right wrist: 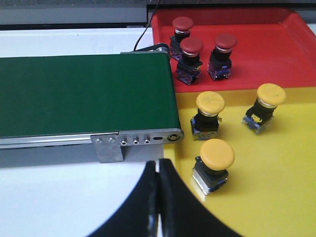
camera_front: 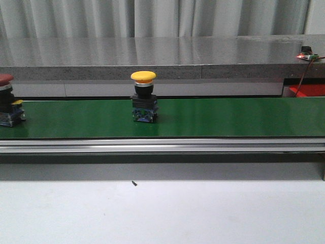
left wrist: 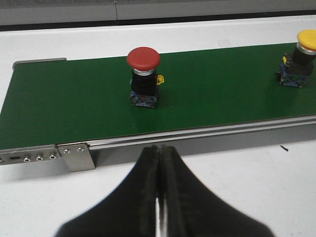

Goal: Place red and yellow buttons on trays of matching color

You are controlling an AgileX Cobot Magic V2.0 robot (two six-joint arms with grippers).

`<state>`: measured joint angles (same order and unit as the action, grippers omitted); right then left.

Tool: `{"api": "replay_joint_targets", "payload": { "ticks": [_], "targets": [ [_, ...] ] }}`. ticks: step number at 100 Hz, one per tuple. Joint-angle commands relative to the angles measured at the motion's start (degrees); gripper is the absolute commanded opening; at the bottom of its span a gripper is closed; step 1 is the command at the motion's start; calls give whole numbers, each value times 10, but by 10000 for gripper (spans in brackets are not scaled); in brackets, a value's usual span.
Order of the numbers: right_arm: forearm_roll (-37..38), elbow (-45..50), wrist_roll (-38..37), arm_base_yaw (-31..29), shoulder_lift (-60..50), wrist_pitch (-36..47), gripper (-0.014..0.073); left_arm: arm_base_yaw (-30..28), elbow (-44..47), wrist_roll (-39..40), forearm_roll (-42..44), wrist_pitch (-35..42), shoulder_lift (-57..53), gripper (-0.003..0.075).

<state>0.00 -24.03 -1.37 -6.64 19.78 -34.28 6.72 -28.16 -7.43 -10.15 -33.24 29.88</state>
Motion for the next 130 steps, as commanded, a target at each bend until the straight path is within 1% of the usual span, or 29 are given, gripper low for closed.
{"api": "replay_joint_targets", "payload": {
  "ticks": [1,25,37,48,68,83,102,114,130],
  "targets": [
    [0,-15,2,0,3,41,-123,0,-16,-1,-9,43,2,-20],
    [0,-18,2,0,3,40,-123,0,-16,-1,-9,43,2,-20],
    [-6,-30,2,0,24,37,-123,0,-16,-1,-9,43,2,-20],
    [-12,-61,2,0,77,31,-123,0,-16,-1,-9,43,2,-20],
    [-12,-153,2,0,191,-15,-123,0,-16,-1,-9,43,2,-20],
    [-12,-220,2,3,269,-17,-123,0,-16,-1,-9,43,2,-20],
    [-12,-293,2,45,349,-14,-123,0,-16,-1,-9,43,2,-20],
    [-11,-328,2,84,394,7,-123,0,-16,-1,-9,43,2,-20],
    [-11,-370,2,132,460,11,-123,0,-16,-1,-9,43,2,-20]
  ]
}}
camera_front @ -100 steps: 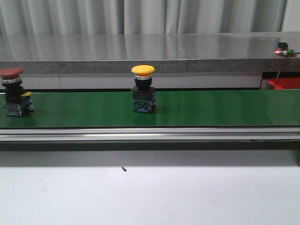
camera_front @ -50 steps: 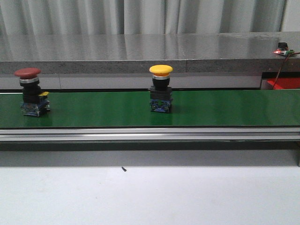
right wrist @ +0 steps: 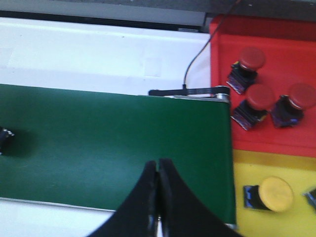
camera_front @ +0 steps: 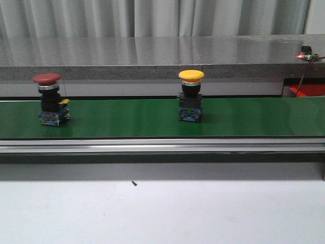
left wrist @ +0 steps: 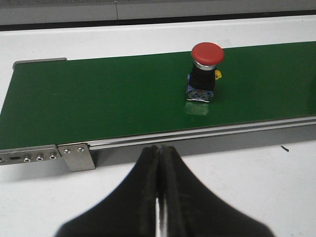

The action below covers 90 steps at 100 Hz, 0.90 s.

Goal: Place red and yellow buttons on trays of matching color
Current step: 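Lower the right gripper onto the yellow button on the belt and grasp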

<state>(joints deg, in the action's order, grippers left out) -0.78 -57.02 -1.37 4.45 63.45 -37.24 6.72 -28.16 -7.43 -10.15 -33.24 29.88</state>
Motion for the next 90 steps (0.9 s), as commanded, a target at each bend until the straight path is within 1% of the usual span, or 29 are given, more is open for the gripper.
{"api": "replay_joint_targets", "payload": {
  "ticks": [1,10,17,24,27,28,29,31,32,36,41,46,50,64,81,90],
  "targets": [
    [-3,-44,2,24,26,40,-123,0,-16,-1,-9,43,2,-20],
    [-6,-75,2,51,63,20,-115,0,-16,-1,-9,43,2,-20],
    [-6,-102,2,71,91,-10,-48,0,-16,-1,-9,43,2,-20],
    [-7,-130,2,89,120,-38,99,0,-16,-1,-9,43,2,-20],
    [-9,-141,2,96,134,-48,195,0,-16,-1,-9,43,2,-20],
    [-9,-144,2,97,137,-51,214,0,-16,-1,-9,43,2,-20],
    [-10,-149,2,101,140,-56,255,0,-16,-1,-9,43,2,-20],
    [-11,-157,2,105,148,-64,295,0,-16,-1,-9,43,2,-20],
    [-12,-160,2,107,153,-66,334,0,-16,-1,-9,43,2,-20],
    [-15,-175,2,117,166,-78,439,0,-16,-1,-9,43,2,-20],
    [-20,-193,2,128,187,-95,532,0,-16,-1,-9,43,2,-20],
    [-24,-210,-6,137,204,-113,587,0,-16,-1,-9,43,2,-20],
    [-25,-224,-22,144,217,-128,602,0,-16,-1,-9,43,2,-20],
    [-23,-261,-108,164,257,-164,598,0,-16,-1,-9,43,2,-20],
    [-19,-271,-196,170,284,-163,598,0,-16,-1,-9,43,2,-20],
    [-19,-271,-212,170,293,-157,598,0,-16,-1,-9,43,2,-20]
  ]
}}
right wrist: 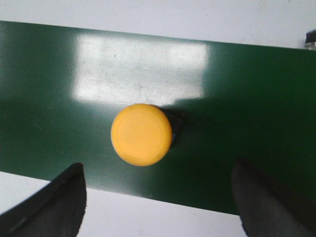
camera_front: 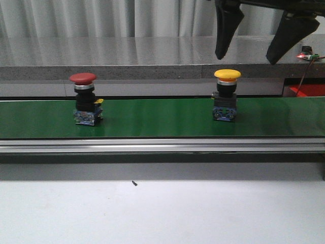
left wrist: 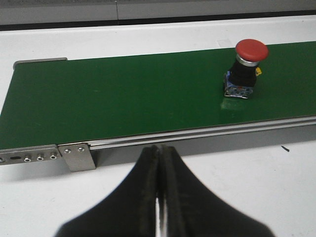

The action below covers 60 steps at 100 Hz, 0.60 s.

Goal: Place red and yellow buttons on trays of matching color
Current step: 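Lower the right gripper onto the yellow button on the belt and grasp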

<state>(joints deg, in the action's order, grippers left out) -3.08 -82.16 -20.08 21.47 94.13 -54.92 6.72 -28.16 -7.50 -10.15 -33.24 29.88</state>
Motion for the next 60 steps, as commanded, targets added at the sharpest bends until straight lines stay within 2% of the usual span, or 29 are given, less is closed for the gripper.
{"api": "replay_joint_targets", "payload": {
  "ticks": [1,20,34,41,60],
  "targets": [
    [4,-19,-25,0,-13,20,598,0,-16,0,-9,43,2,-20],
    [9,-19,-25,0,15,44,596,0,-16,0,-9,43,2,-20],
    [31,-19,-25,-1,34,57,530,0,-16,0,-9,43,2,-20],
    [36,-19,-25,-2,39,59,458,0,-16,0,-9,43,2,-20],
    [38,-19,-25,-2,39,62,173,0,-16,0,-9,43,2,-20]
  ]
}}
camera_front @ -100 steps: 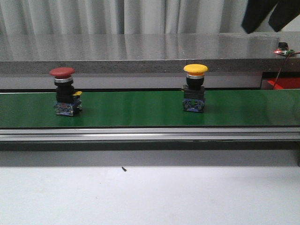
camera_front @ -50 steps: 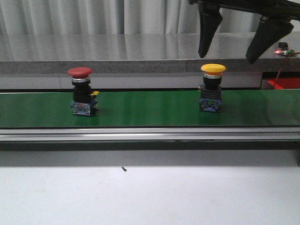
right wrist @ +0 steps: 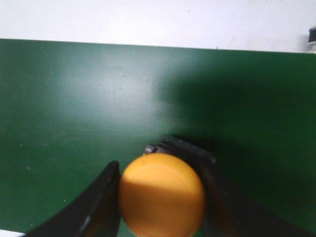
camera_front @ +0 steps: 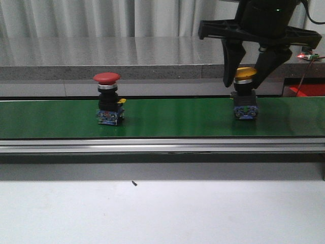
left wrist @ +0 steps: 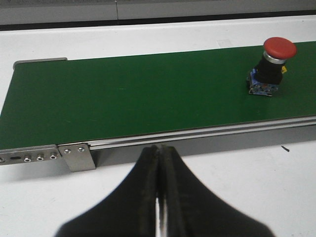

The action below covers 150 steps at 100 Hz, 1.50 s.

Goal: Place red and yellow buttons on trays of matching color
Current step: 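Lower the right gripper onto the yellow button on the belt and grasp, then carry the yellow button into the yellow tray and open the right gripper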

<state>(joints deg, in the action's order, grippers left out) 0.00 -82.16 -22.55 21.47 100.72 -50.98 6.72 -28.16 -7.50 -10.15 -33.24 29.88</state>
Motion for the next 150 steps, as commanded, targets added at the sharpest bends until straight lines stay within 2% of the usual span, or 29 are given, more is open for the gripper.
{"api": "replay_joint_targets", "payload": {
  "ticks": [1,7,34,65,86,111,131,150],
  "targets": [
    [8,-19,-1,-2,-27,22,167,0,-16,0,-9,43,2,-20],
    [9,-19,-1,-2,-31,25,141,0,-16,0,-9,43,2,-20],
    [51,-19,-1,-17,-89,10,141,0,-16,0,-9,43,2,-20],
    [89,13,-1,-99,-184,-46,141,0,-16,0,-9,43,2,-20],
    [97,78,-1,-176,-255,-51,141,0,-16,0,-9,43,2,-20],
    [87,153,-1,-299,-315,-51,141,0,-16,0,-9,43,2,-20],
    [82,186,7,-403,-328,-49,141,0,-16,0,-9,43,2,-20],
    [70,222,9,-454,-327,-14,141,0,-16,0,-9,43,2,-20]
  ]
}}
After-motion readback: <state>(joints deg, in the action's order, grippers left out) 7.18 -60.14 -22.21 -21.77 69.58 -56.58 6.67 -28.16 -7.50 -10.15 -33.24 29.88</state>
